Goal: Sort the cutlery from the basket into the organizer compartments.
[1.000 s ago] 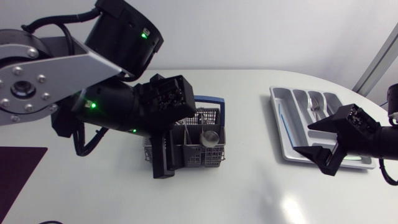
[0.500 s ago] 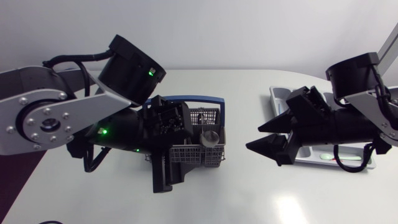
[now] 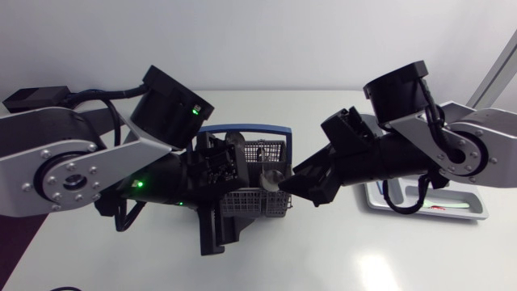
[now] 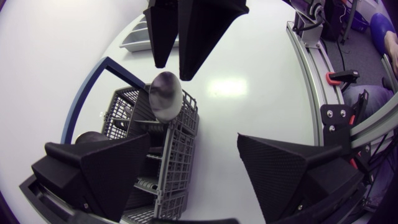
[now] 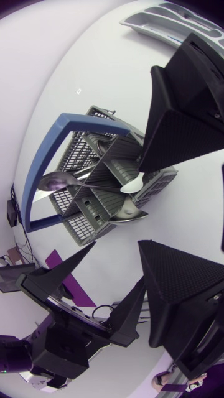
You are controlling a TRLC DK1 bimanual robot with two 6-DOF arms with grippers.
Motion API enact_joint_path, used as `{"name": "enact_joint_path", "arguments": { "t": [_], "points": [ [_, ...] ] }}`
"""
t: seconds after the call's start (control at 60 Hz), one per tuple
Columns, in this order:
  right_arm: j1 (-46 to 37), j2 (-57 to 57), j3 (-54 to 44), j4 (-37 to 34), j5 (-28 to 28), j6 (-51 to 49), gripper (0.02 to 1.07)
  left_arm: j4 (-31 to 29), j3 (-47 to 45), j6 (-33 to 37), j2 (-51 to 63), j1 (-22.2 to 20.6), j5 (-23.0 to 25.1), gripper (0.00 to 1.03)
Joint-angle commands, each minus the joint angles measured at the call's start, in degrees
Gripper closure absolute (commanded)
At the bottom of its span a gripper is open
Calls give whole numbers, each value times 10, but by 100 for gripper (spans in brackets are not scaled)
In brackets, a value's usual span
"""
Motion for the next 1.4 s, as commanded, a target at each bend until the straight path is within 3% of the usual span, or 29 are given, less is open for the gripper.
{"name": "enact_joint_path", "arguments": {
  "t": [0.0,0.35,0.533,0.7,1.017,1.383],
  "points": [
    [17,21,17,10,9,22,41,7,-21,10,-9,5,0,7],
    [54,42,22,40,40,24,87,16,-36,11,-15,9,0,7],
    [62,45,25,40,41,22,96,20,-39,10,-16,9,0,7],
    [69,24,30,31,39,23,101,23,-42,10,-16,8,0,7],
    [65,-11,53,-11,20,23,102,32,-41,8,-14,8,0,7],
    [57,-82,128,-115,-38,42,102,71,-21,-9,-18,8,0,7]
  ]
}}
